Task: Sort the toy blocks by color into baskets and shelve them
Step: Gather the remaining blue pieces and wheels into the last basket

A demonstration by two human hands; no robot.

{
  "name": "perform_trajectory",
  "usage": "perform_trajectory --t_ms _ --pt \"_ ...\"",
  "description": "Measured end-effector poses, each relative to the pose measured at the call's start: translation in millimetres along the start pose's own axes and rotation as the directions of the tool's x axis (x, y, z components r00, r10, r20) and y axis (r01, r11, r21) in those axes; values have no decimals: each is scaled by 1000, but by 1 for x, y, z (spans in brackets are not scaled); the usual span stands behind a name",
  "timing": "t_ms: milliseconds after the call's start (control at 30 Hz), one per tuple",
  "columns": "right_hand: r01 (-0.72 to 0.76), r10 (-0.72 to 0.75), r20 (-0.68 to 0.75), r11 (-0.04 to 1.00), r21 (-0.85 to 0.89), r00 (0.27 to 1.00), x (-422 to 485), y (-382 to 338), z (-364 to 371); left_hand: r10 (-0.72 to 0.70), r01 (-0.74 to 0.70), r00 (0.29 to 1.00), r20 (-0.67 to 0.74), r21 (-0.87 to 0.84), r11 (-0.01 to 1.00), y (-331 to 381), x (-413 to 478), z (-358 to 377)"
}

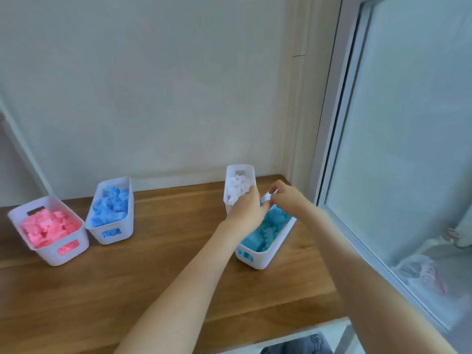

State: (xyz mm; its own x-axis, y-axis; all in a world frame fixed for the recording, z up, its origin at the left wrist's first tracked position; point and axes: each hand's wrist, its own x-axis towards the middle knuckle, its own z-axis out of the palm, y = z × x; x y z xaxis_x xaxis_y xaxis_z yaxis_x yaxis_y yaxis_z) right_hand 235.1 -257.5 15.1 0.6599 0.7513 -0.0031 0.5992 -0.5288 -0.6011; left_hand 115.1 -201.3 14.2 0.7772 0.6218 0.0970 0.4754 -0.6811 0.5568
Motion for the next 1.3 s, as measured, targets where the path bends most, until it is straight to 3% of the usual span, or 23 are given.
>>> perform_trajectory --t_ms 100,267,433,567,733,1000,1067,1167,1233,1300 --pt "60 -55 92 997 -50 994 -5 21 -7 127 -135 990 66 132 982 3 2 17" --pt "136 -132 60 989 -61 989 -7 26 -11 185 -237 963 198 284 929 -2 4 30" --pt "184 -189 -22 974 -134 982 -7 9 1 143 -177 979 148 256 950 -1 1 23" --pt "262 -265 -8 957 -124 964 -10 -13 15 97 -121 992 86 345 931 -11 -5 10" --pt "370 -372 -9 927 -63 928 -20 -56 32 50 -47 999 -9 214 976 -32 -21 -15" --pt "631 -630 48 776 6 775 -42 -140 93 -31 49 966 -258 62 997 -124 -92 -77" --pt "670 -671 93 741 45 735 -50 -160 113 -77 107 934 -350 65 992 -147 -109 -91" --pt "714 -726 145 688 131 673 -66 -194 152 -181 309 823 -539 157 938 -181 -138 -113" --pt "733 -742 174 669 126 647 -75 -214 179 -229 469 704 -672 198 861 -202 -160 -125" --pt "734 -739 190 670 107 646 -82 -230 201 -273 635 539 -796 171 754 -222 -179 -132"
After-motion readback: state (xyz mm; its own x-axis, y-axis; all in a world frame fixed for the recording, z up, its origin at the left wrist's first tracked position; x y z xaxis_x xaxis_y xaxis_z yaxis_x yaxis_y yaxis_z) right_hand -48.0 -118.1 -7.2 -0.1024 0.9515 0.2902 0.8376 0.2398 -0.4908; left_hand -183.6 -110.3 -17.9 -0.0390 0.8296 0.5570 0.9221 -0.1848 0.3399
